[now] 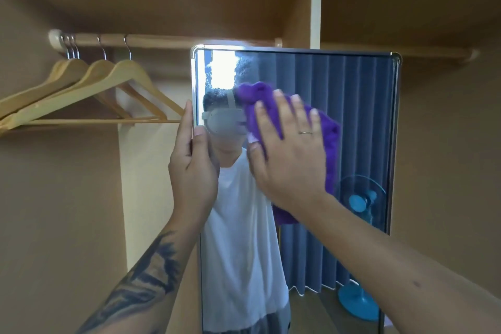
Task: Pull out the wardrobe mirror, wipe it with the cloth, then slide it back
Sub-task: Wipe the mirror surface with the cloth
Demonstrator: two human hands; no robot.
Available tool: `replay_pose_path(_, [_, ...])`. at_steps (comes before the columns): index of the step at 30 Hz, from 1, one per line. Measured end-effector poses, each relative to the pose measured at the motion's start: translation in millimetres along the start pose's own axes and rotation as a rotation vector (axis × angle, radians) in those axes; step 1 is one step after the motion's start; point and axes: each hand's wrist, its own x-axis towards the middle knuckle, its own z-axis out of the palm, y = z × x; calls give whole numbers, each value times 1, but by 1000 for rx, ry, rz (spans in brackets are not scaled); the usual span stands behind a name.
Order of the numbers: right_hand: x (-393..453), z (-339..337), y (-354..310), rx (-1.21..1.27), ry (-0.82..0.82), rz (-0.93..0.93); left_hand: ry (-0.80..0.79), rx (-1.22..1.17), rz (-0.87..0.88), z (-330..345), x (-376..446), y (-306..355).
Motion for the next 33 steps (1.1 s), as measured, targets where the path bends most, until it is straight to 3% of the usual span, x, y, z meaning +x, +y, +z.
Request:
replay_pose_path(4, [-7, 10, -16, -21, -65, -333, -6, -111, -89, 0, -9, -5])
replay_pose_path(10, [-22, 8, 28, -109, -108, -613, 38, -70, -38, 1, -19, -16])
replay_pose_path(13, [-34, -2, 68, -148, -121, -655, 61, 14, -21, 1, -19, -16])
replay_pose_path(17, [-42, -15, 123, -129, -96, -458, 107, 112, -2, 1, -20, -14])
replay_pose_path(22, [-53, -20, 149, -58, -19, -18, 99, 74, -30, 0, -19, -15])
replay_pose_path(30, [-41, -9, 78, 15, 83, 449, 10, -36, -31, -3, -21, -15])
replay_pose_path(33, [-26, -6, 37, 49, 88, 468, -9, -6, 16, -2, -21, -13])
